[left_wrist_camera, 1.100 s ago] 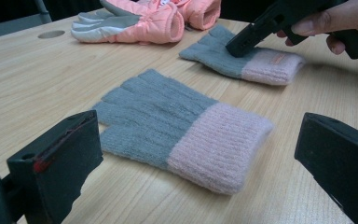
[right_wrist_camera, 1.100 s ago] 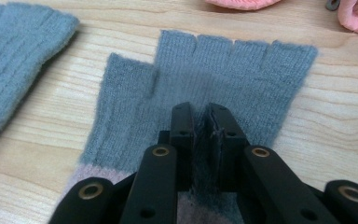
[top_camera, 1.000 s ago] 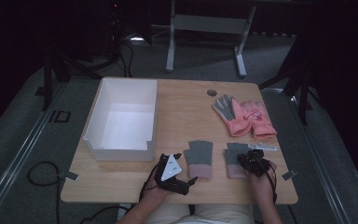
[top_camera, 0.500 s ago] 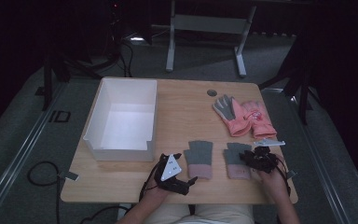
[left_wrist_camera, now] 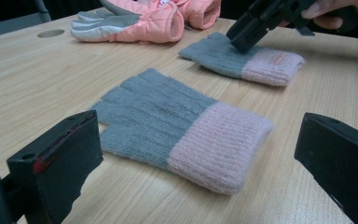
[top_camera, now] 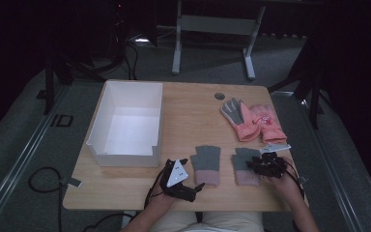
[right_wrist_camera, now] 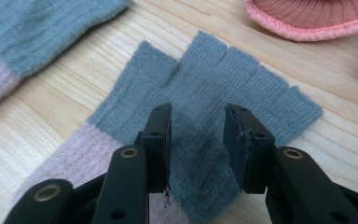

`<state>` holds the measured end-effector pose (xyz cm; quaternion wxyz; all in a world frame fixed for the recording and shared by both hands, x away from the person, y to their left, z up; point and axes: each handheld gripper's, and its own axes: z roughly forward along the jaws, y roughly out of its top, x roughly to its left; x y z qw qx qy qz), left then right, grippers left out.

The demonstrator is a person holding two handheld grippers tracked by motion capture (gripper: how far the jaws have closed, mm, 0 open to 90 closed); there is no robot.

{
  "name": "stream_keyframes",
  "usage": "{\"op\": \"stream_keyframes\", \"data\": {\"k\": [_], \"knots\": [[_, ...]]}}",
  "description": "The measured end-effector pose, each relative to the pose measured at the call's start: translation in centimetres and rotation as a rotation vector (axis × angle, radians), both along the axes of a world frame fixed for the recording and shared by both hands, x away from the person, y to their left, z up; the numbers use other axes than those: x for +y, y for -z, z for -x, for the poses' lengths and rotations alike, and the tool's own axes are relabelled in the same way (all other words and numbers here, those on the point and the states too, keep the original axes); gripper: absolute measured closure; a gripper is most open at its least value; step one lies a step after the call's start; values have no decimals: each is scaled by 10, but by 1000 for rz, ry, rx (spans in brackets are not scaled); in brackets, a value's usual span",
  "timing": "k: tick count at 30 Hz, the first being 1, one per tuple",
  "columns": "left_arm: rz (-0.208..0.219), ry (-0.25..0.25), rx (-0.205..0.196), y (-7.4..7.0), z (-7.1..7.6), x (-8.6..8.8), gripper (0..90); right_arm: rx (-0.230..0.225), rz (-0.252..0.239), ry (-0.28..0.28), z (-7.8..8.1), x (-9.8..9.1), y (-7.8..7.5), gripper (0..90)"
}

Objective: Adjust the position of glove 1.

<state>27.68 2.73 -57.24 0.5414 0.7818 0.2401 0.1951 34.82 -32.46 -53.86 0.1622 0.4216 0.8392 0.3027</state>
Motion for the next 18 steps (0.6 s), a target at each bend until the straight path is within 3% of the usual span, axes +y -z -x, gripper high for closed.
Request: {"op": "stream_keyframes", "data": {"k": [2, 6, 11, 18], "knots": [[0, 0, 1, 0, 0, 0, 1, 2, 5, -1, 0, 1, 4, 617], [0, 0, -2, 0, 0, 0, 1, -42, 35, -14, 4, 4, 9, 665], [-2, 0, 1, 0, 0, 0, 0, -48, 45, -3, 7, 8, 10, 791], [1, -3, 6, 0, -1, 0, 0, -28, 36, 47, 6, 11, 8, 851]]}}
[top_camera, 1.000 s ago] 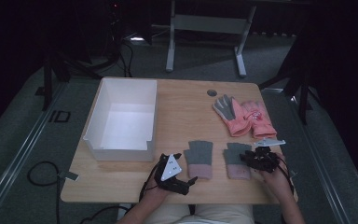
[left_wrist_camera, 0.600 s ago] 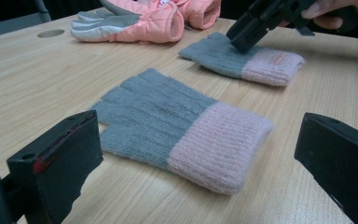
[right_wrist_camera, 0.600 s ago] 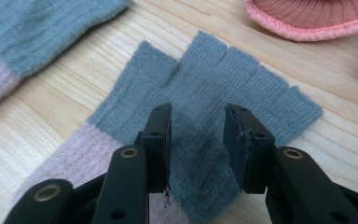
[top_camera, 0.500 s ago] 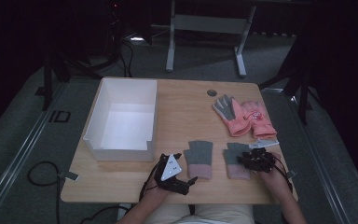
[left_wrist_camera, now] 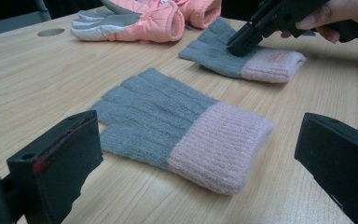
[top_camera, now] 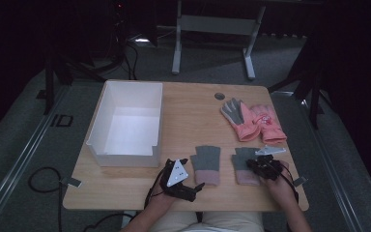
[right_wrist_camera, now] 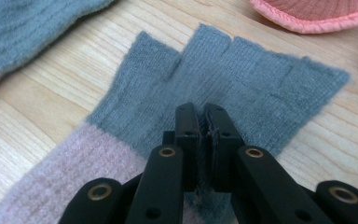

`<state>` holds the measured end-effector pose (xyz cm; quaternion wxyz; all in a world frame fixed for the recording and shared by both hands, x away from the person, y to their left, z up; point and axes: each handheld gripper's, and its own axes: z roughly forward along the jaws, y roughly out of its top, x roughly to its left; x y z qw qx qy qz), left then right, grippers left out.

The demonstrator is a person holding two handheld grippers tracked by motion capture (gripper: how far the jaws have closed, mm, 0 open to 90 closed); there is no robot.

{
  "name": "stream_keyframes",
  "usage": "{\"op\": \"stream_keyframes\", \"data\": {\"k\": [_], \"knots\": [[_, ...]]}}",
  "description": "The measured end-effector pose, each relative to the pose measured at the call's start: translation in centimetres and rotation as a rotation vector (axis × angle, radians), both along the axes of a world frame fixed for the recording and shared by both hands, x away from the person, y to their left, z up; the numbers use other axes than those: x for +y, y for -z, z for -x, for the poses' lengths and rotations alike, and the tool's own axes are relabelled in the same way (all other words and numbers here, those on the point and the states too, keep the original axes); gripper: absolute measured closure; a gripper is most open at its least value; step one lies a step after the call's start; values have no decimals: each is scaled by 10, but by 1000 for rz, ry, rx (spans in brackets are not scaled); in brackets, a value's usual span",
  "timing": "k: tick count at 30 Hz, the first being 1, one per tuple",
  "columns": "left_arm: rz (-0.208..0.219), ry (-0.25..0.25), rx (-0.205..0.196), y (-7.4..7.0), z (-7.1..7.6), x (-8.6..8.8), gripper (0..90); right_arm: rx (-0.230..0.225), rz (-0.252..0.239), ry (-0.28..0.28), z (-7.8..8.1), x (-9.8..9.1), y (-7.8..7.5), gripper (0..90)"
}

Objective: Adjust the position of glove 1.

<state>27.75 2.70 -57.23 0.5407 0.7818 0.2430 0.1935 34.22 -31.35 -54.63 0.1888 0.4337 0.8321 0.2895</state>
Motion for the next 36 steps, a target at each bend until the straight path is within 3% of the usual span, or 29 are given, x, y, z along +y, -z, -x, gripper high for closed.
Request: {"op": "stream_keyframes", "data": {"k": [5, 9, 12, 15, 19, 29, 31, 33, 36], "knots": [[-2, -4, 5, 0, 0, 0, 1, -15, -27, 25, 4, -1, -11, 855], [3, -8, 10, 0, -1, 1, 0, -57, -67, 47, 8, 0, -37, 855], [4, -8, 5, 0, -1, 1, 0, -82, -71, 48, 9, 4, -51, 855], [7, -12, 7, 0, -1, 1, 0, -115, -94, 54, 10, 14, -71, 855], [13, -5, 6, 0, -1, 1, 0, -144, -96, 33, 9, 33, -82, 855], [10, -12, -14, 0, 1, 1, 0, -125, -122, -28, -1, 89, -75, 855], [9, -17, -25, -1, 1, 2, 0, -121, -123, -27, -1, 92, -74, 854], [7, -15, -24, 0, 2, 1, 0, -81, -132, -48, -4, 109, -61, 854], [15, -7, -22, 0, 2, 1, 0, -48, -133, -71, -4, 119, -51, 854]]}}
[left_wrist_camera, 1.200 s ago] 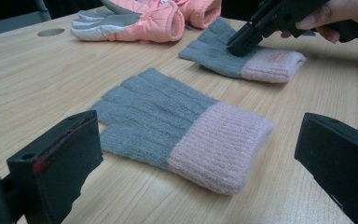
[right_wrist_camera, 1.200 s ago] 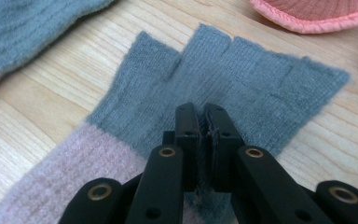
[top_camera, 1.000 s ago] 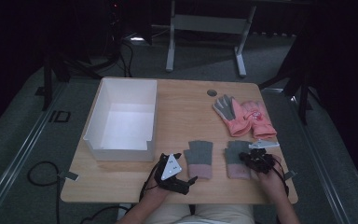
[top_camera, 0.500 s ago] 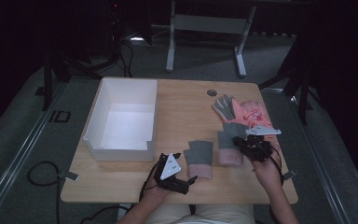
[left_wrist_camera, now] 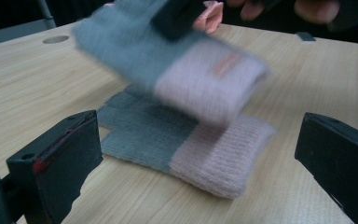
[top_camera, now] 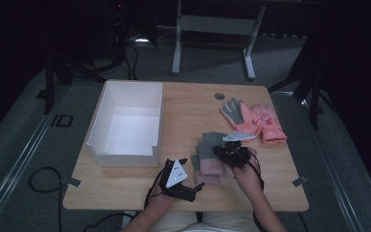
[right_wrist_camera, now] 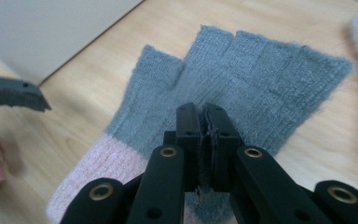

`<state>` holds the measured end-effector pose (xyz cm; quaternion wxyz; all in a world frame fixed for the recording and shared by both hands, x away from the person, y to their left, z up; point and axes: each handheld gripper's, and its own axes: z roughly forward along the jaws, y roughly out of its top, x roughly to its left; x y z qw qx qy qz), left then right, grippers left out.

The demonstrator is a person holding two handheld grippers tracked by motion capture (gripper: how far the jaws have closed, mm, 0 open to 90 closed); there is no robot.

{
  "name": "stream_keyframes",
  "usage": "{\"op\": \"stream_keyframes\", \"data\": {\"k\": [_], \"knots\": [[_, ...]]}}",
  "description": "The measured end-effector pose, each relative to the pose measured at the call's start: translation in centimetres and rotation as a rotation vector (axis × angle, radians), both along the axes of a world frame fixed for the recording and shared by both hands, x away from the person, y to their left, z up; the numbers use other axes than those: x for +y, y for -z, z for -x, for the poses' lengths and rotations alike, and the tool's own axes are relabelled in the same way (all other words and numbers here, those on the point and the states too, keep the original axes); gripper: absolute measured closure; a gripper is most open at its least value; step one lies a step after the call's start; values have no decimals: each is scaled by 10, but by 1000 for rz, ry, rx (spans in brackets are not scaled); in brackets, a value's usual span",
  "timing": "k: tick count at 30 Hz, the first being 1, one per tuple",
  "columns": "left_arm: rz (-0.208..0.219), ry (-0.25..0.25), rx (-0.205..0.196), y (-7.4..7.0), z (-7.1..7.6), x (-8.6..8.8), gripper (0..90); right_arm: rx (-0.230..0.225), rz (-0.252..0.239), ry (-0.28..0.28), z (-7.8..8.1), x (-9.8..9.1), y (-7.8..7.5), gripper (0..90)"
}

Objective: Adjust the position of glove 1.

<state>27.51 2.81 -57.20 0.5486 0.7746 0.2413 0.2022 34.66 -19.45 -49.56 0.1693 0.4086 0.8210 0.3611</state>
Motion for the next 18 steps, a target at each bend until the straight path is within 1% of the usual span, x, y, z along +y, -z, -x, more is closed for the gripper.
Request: {"op": "stream_keyframes", "data": {"k": [1, 2, 3, 6, 7, 9, 10, 12, 14, 18], "knots": [[0, 0, 0, 0, 0, 0, 0, 0, 0, 0, 0, 0, 0, 854], [0, 4, 5, 0, -1, 0, 0, 9, -3, -3, 0, 2, 3, 854], [0, 4, 10, 0, -1, 1, 0, 29, -1, -9, 0, 6, 8, 854], [-1, 9, 18, 0, -2, 0, 0, 46, 5, -13, 2, 11, 15, 854], [-1, 9, 18, 0, -2, 0, 0, 46, 5, -13, 2, 11, 15, 854], [-7, 9, 12, 0, -2, 0, 0, 70, 7, -25, 4, 12, 25, 852], [-8, 9, 14, 0, -2, 0, 0, 82, -2, -29, 3, 12, 27, 852], [-15, 8, 21, 0, -3, -1, 0, 84, 6, -30, 3, 12, 30, 852], [-12, 15, 32, 0, -4, -1, 0, 94, 9, -33, 3, 12, 33, 851], [-14, 17, 39, 0, -4, -1, 0, 109, 17, -34, 2, 13, 38, 847]]}}
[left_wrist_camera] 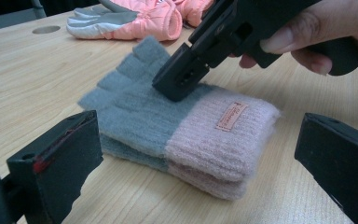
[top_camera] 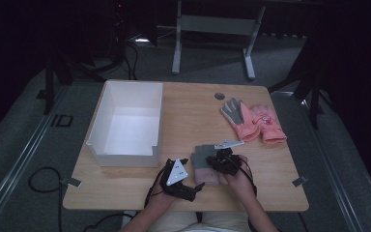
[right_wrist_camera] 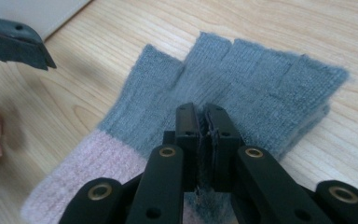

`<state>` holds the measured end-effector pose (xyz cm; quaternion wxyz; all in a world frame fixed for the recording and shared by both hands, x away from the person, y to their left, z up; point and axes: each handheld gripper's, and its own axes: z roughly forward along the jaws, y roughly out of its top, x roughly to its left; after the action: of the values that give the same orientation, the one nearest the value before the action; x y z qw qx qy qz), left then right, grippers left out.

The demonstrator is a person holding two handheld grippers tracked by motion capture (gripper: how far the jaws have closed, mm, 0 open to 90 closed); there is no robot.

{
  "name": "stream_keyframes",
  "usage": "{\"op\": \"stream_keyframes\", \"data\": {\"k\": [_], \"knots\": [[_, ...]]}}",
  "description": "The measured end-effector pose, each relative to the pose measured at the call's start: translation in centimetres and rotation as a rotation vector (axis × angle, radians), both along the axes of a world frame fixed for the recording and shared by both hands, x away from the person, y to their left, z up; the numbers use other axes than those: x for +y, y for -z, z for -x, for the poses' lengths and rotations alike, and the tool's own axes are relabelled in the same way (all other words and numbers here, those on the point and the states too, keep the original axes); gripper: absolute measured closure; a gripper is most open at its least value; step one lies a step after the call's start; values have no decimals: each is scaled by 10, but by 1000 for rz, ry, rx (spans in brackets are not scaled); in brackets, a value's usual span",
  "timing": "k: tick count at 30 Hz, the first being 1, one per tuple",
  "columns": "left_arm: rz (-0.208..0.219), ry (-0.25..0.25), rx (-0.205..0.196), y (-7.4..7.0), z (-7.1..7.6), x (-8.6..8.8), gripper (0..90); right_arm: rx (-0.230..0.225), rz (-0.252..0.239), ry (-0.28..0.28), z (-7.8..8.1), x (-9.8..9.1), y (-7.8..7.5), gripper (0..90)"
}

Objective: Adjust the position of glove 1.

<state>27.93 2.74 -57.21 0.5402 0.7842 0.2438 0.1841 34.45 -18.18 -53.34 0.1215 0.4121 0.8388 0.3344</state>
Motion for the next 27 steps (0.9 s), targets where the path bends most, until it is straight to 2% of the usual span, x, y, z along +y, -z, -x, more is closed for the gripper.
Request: {"op": "stream_keyframes", "data": {"k": [5, 8, 12, 14, 17, 20, 21, 23, 24, 26, 27], "knots": [[-24, -16, -13, 0, 1, -2, 0, 9, 3, -2, -2, 0, 5, 837], [-27, -51, -6, 0, 1, -3, 0, 7, -1, -3, -2, 0, 9, 829], [-1, -19, 31, 0, -3, 0, 3, 9, -17, -5, -2, -1, 11, 828], [4, -14, 32, 0, -3, 1, 34, 4, -11, -14, -2, -1, 11, 829], [13, 34, 1, 0, -1, 1, 34, 8, -5, -40, -2, 1, 10, 805], [-11, 65, -7, -4, 0, -2, 34, 7, -14, -44, -3, 0, 8, 754], [-9, 74, 3, -6, -1, -3, 34, -9, -34, -39, -3, -4, 1, 698], [-6, 97, 19, -8, -3, -2, 34, -32, -46, -31, -4, -10, -7, 673], [-16, 91, 21, -9, -4, -2, 34, -46, -46, -27, -5, -14, -11, 664], [-34, 103, 72, -12, -7, -2, 42, -50, -48, -6, -10, -21, -16, 664], [-37, 105, 85, -14, -8, -2, 42, -50, -50, 4, -12, -25, -18, 664]]}}
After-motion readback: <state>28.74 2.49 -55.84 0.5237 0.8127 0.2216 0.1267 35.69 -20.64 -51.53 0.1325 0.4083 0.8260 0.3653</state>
